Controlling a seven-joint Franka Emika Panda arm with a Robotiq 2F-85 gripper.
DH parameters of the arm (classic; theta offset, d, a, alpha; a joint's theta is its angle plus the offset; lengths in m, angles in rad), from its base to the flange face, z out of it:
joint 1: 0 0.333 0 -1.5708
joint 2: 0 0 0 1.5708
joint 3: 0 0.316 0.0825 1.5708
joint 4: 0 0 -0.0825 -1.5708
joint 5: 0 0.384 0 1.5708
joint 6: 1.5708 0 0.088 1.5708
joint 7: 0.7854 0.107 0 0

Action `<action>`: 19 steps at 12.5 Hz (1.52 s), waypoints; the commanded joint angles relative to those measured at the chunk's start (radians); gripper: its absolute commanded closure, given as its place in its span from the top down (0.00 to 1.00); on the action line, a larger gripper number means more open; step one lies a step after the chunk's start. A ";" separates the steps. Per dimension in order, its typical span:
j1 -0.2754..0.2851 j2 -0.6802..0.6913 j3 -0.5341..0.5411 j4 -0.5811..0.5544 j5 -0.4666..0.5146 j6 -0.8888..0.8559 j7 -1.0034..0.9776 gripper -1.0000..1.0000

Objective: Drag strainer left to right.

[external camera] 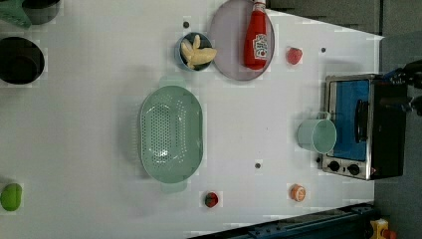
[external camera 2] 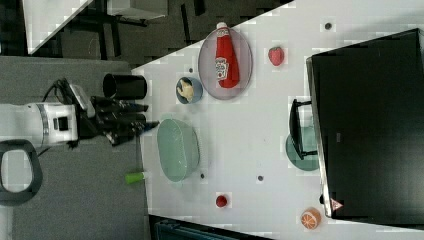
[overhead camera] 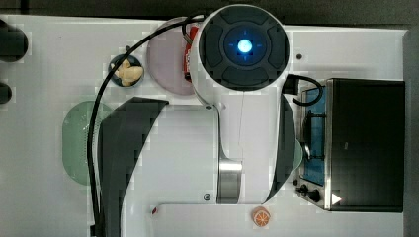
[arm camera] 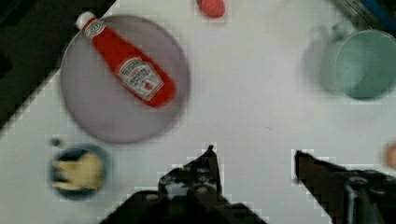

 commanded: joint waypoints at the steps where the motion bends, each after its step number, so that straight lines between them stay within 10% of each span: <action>1: -0.012 -0.417 -0.049 -0.197 -0.021 -0.210 0.040 0.79; 3: -0.006 -0.412 -0.038 -0.198 -0.012 -0.204 0.040 1.00; 8: 0.048 -0.336 0.143 -0.204 0.022 -0.183 0.106 1.00; 19: 0.062 0.094 0.606 -0.305 0.018 0.337 1.057 1.00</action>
